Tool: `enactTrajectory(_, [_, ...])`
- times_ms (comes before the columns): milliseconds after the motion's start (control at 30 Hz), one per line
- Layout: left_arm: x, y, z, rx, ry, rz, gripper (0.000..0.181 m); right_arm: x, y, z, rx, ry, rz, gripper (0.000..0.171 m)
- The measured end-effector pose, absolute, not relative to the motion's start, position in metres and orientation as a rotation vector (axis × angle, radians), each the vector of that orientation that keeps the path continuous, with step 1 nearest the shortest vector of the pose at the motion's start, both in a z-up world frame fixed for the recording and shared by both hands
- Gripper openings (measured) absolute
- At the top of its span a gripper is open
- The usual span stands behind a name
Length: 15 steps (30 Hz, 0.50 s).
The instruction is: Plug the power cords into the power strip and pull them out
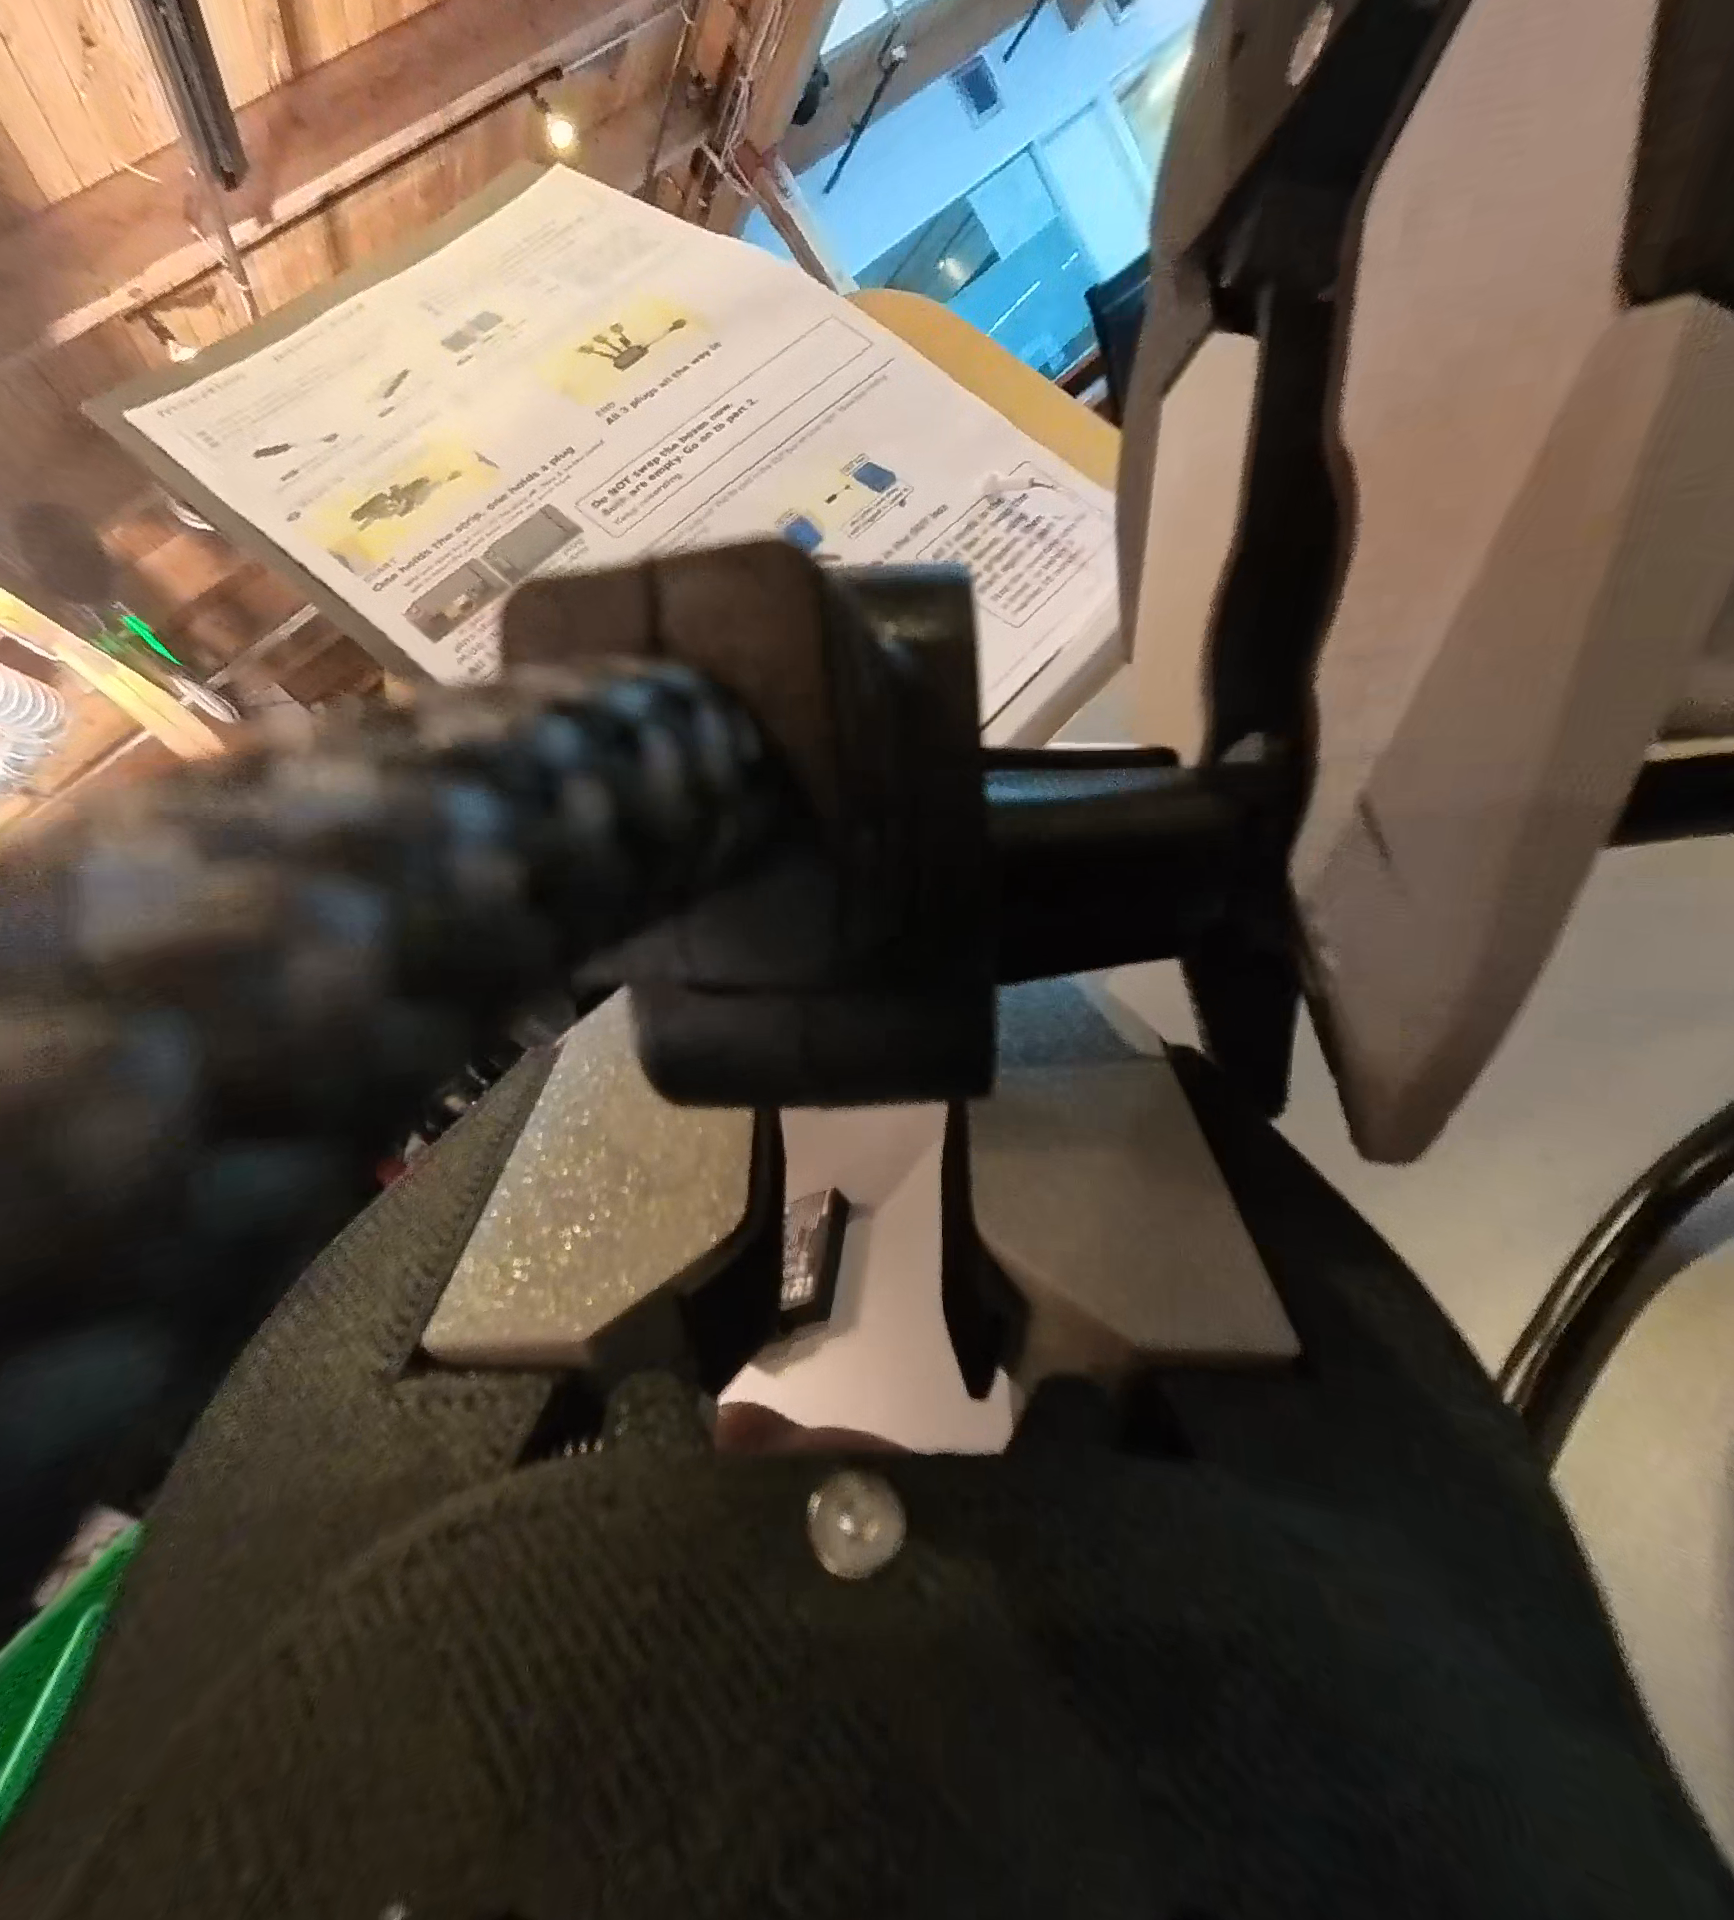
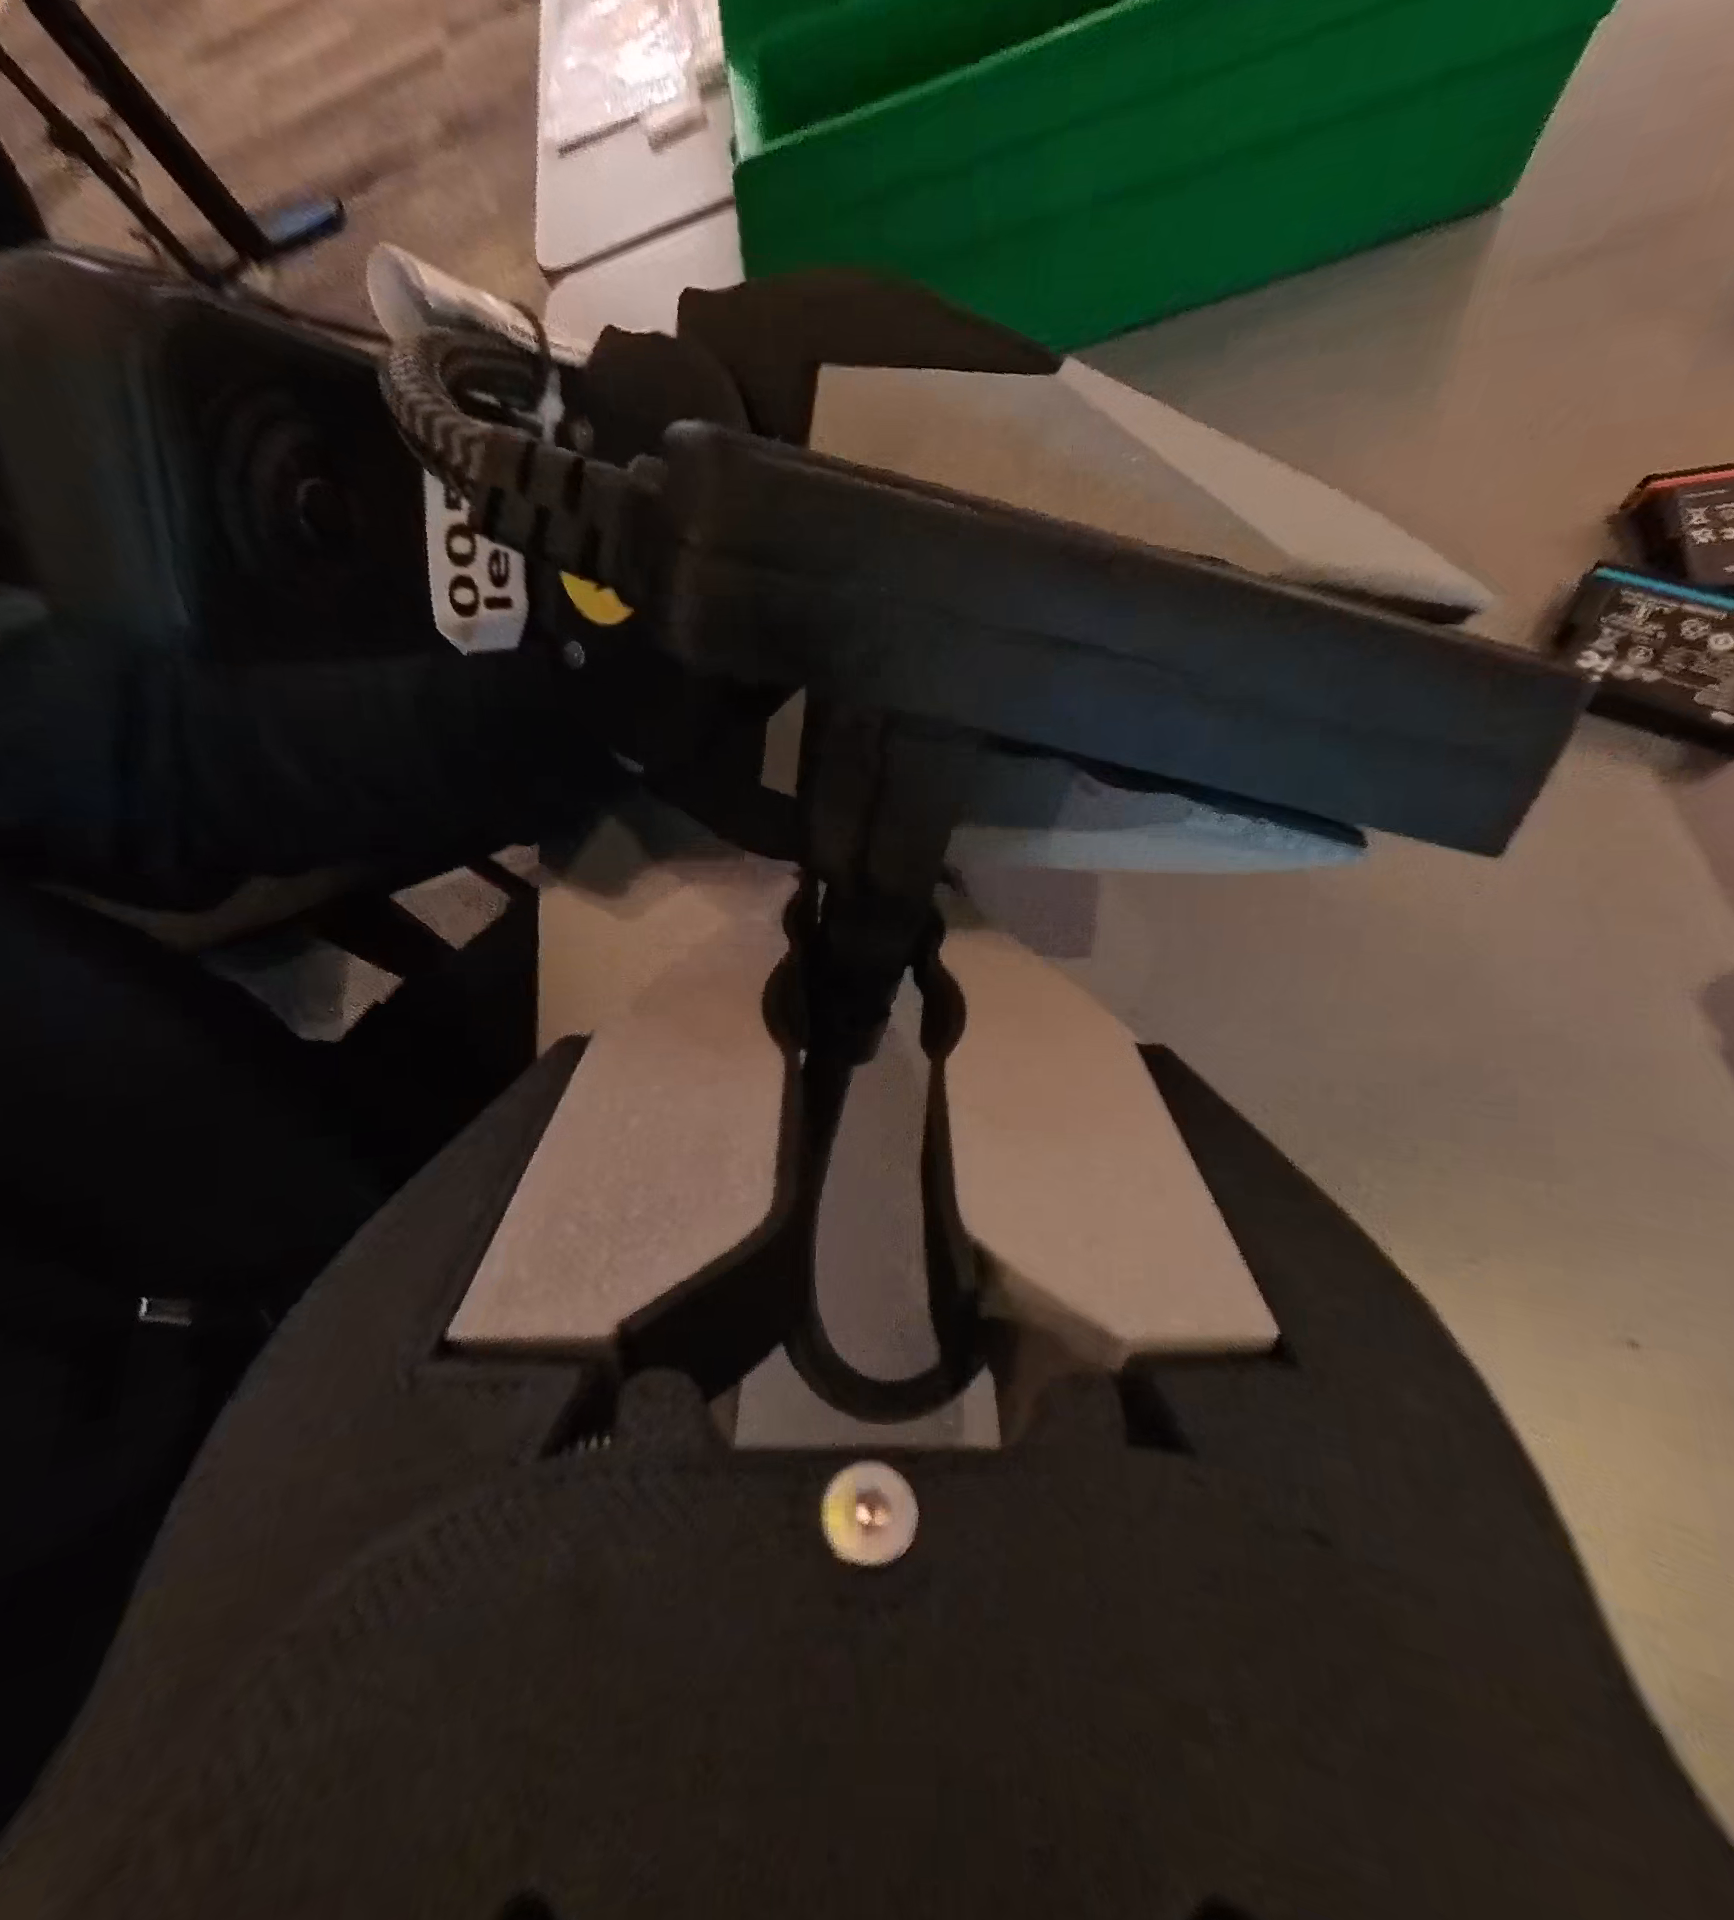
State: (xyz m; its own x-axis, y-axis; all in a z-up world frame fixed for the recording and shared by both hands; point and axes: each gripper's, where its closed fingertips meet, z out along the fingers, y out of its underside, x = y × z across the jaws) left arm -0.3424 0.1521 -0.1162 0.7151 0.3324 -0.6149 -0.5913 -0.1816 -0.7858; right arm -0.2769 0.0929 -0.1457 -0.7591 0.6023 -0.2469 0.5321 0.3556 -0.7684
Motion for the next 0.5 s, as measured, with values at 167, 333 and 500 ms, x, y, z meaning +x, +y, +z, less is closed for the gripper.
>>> enactTrajectory(167, [-0.347, 0.151, -0.114, -1.539, 0.174, 0.842, 0.026, -0.281, 0.092, -0.141, -1.119, -2.425, 1.523, 0.015])
enactTrajectory(333, [-0.365, 0.139, -0.107, -1.523, 0.070, 0.974, 0.027, -0.294, 0.093, -0.140, -1.131, -2.406, 1.437, 0.012])
enactTrajectory(500, [-0.368, 0.132, -0.100, -1.508, 0.030, 0.945, 0.025, -0.297, 0.085, -0.130, -1.094, -2.319, 1.581, 0.012])
